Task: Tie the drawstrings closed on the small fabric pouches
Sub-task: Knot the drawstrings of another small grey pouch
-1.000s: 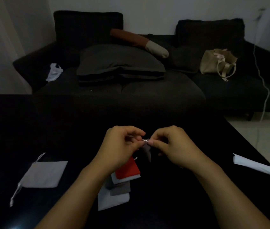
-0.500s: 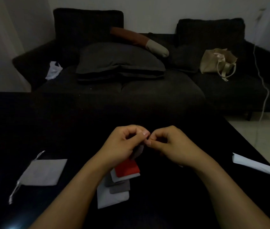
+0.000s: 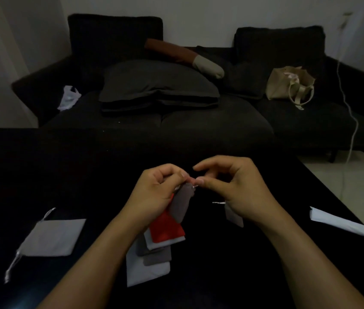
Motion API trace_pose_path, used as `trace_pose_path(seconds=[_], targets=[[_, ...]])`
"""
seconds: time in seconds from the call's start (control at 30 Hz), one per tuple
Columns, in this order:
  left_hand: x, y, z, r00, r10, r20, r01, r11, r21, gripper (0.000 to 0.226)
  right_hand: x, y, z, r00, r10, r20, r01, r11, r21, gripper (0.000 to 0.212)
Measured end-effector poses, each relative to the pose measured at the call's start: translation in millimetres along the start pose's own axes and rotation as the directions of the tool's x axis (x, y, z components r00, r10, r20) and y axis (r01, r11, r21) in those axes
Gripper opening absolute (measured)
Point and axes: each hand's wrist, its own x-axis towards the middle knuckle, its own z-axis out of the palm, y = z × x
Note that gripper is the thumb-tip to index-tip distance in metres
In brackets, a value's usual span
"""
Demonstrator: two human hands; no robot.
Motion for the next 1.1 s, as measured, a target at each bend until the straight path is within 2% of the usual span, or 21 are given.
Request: trace_pose_path(seconds=[0.1,0.3,0.37,0.43,0.53,0.7,0.8,0.87,0.97,1.03,1.1], targets=[[-2.6,-0.2,-1.0,0.997,0.018,0.075,-0.022,0.999,0.049,0.016,0.9,-2.1,0.4,0.997,-0.057,0.049,0.059,0.997,-0.054,0.019],[-4.6,3.0,-13.6,0.978,0.086,0.188,-0.113,0.984,0.138,0.019,-1.1,-2.0,-2.5,0.990,-0.021,0.139,0.026,0.999,-0.036,0.008],[-5.0,2.1,-14.2,0.978,0.064,0.200,-0.094,0.985,0.146,0.022,-1.6,-1.8,-2.7,0.986,0.004,0.170,0.008,0.997,-0.072,0.007],[-5.6,1.2,-16.3,0.978,-0.018,0.208,0.003,0.997,0.071,0.024,-1.7,-3.0,-3.1,0.980,0.014,0.199,-0.005,0.999,-0.049,0.005],[-4.2,3.4,-19.9,0.959,-0.128,0.254,0.157,0.983,-0.099,0.026,-2.3,-6.6,-1.0,0.975,0.049,0.216,-0.081,0.987,0.142,0.001],[-4.1,5.1,-14.9,0.938,-0.172,0.302,0.278,0.893,-0.355,0.019,-3.4,-11.3,8.4,0.950,0.123,0.289,-0.237,0.884,0.402,0.005],[-4.1,3.2,-11.3,0.939,-0.198,0.282,0.304,0.860,-0.410,0.018,-2.1,-12.5,10.9,0.946,0.142,0.292,-0.263,0.862,0.433,0.008],[-3.8,1.8,-9.3,0.944,-0.204,0.259,0.303,0.846,-0.439,0.017,-1.1,-10.9,10.4,0.962,0.151,0.227,-0.235,0.881,0.410,0.009],[-3.6,3.9,-11.1,0.947,-0.199,0.252,0.285,0.881,-0.377,0.016,-1.9,-8.5,6.4,0.987,0.106,0.125,-0.140,0.940,0.311,0.009],[-3.5,6.1,-16.9,0.948,-0.201,0.248,0.265,0.929,-0.257,0.023,-3.2,-9.7,4.1,0.988,0.063,0.142,-0.097,0.964,0.249,0.017],[-3.0,6.2,-22.1,0.945,-0.217,0.246,0.258,0.954,-0.151,0.029,-3.4,-11.7,3.0,0.988,0.032,0.154,-0.060,0.982,0.178,0.014]])
